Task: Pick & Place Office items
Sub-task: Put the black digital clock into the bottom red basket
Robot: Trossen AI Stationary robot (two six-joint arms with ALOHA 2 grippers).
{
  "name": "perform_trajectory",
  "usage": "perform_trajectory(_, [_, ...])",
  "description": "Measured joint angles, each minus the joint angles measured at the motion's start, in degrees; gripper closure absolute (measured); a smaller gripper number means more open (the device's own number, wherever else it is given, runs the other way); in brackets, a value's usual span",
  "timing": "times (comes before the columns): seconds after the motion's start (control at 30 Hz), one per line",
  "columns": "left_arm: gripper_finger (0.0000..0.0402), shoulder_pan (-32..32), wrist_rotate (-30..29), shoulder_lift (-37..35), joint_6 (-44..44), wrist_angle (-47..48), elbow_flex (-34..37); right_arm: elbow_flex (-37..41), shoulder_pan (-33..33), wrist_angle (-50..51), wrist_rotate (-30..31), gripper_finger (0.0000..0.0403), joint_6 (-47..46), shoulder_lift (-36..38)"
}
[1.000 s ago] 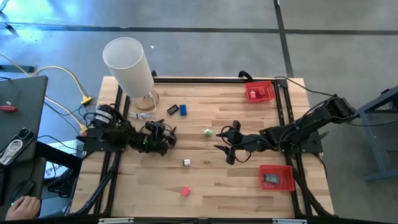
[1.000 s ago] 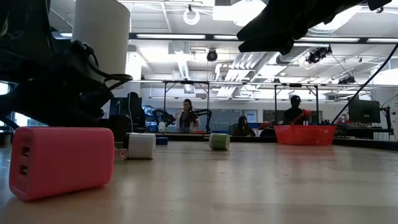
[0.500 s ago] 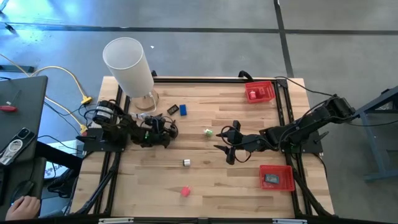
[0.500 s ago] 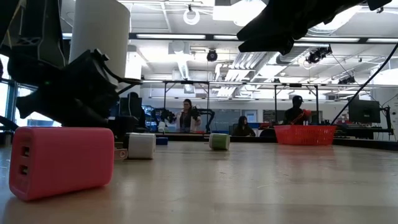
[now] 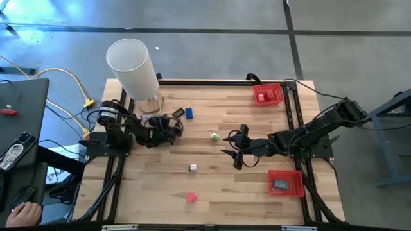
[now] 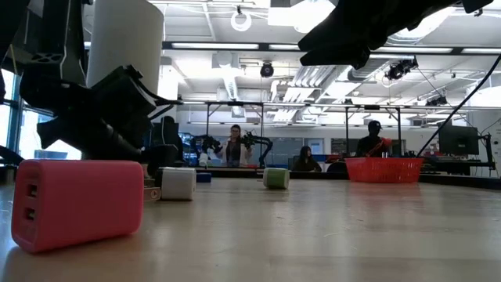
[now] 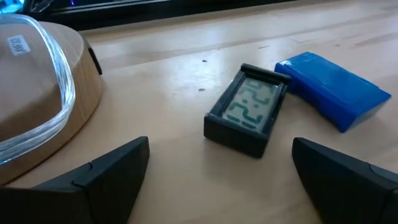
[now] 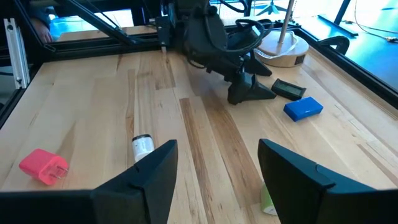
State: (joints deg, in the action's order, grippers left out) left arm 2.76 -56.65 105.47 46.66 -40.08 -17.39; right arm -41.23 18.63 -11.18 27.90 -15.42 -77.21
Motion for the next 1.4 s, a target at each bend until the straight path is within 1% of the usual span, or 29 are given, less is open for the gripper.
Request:
perform_trajectory(0.17, [0.0016,1.02,2.20,0.02,-3.53,-2.18,0.02,0.00,0.00,0.00,0.00,0.0191,0.00,0.00])
perform_trajectory(0.37, [0.0016,1.75,6.07,0.11,-10.01,-8.73,0.07,0.00,0.00,0.01,0.00,0.0191,0.00,0.00])
perform_trajectory(0.57, [0.0016,4.88,10.92,0.04,-11.41,-10.02,0.03,0.00,0.00,0.00,0.00,0.0191,0.00,0.00])
perform_trajectory(0.83, [0.0016,5.56,14.22,0.07,-13.29,-12.63,-0.04,0.00,0.00,0.00,0.00,0.0191,0.02,0.00])
perform_trajectory(1.07, [0.0017,5.58,15.21,0.09,-13.22,-13.08,-0.17,0.00,0.00,0.00,0.00,0.0191,0.02,0.00])
perform_trajectory(1.23, [0.0043,5.47,15.25,0.09,-12.38,-13.11,-0.24,0.00,0.00,0.00,0.00,0.0191,0.02,0.00])
perform_trajectory(1.4, [0.0097,5.43,15.31,0.09,-12.15,-13.11,-0.28,0.00,0.00,0.00,0.00,0.0191,0.02,0.00])
